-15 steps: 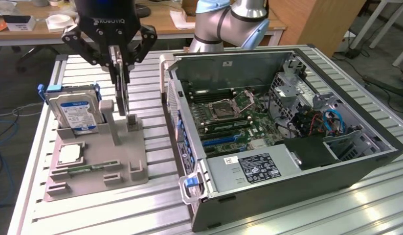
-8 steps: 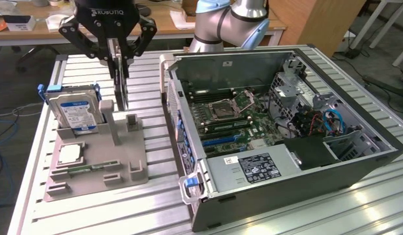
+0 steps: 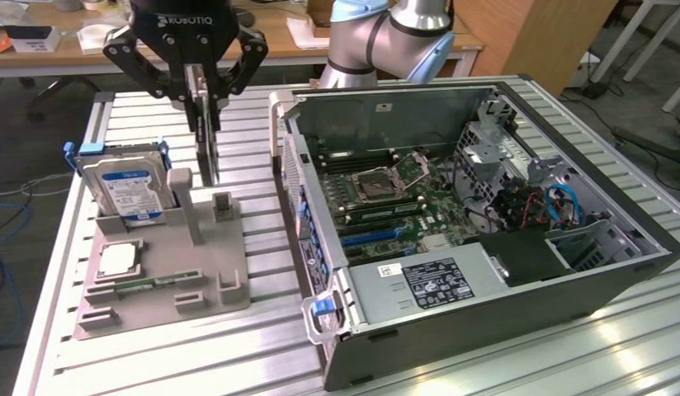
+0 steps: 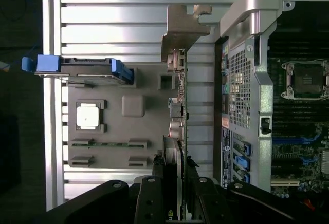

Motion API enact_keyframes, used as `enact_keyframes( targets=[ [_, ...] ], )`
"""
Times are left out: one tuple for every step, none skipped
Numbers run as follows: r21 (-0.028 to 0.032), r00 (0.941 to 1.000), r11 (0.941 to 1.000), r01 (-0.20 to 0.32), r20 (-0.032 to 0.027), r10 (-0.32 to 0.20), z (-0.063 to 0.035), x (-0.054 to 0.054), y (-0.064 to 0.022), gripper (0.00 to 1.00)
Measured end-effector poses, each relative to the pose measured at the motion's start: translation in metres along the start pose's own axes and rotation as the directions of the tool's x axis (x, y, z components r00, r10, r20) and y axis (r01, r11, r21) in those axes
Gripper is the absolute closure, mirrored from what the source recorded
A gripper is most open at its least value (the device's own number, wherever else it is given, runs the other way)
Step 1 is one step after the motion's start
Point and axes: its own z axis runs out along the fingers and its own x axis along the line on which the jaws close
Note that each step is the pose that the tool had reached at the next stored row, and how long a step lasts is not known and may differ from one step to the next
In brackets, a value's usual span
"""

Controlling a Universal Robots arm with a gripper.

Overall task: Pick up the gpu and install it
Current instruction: 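Pick up the gpu and move the gpu toward the slot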

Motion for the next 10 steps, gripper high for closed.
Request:
enact_keyframes(
  targets=[
    [0.0,1.0,1.0,0.0,0.0,0.0,0.0,-0.002,0.0001,0.73],
    [0.0,1.0,1.0,0.0,-0.0001,0.0,-0.0001,-0.005,0.0001,0.73],
    [0.0,1.0,1.0,0.0,0.0,0.0,0.0,-0.008,0.0002,0.73],
    [-0.0001,1.0,1.0,0.0,0.0001,0.0,0.0,-0.01,0.0002,0.73],
    [-0.0001,1.0,1.0,0.0,0.0,0.0,0.0,-0.013,0.0003,0.73],
    [0.0,1.0,1.0,0.0,0.0,0.0,-0.0001,-0.015,0.0003,0.73],
    [0.0,1.0,1.0,0.0,0.0,0.0,-0.0001,-0.018,0.0004,0.73],
    [0.0,1.0,1.0,0.0,0.0,0.0,-0.0001,-0.02,0.0004,0.73],
    [0.0,1.0,1.0,0.0,0.0,0.0,-0.0001,-0.022,0.0005,0.73],
    [0.0,1.0,1.0,0.0,0.0,0.0,-0.0001,-0.025,0.0006,0.73]
  ],
)
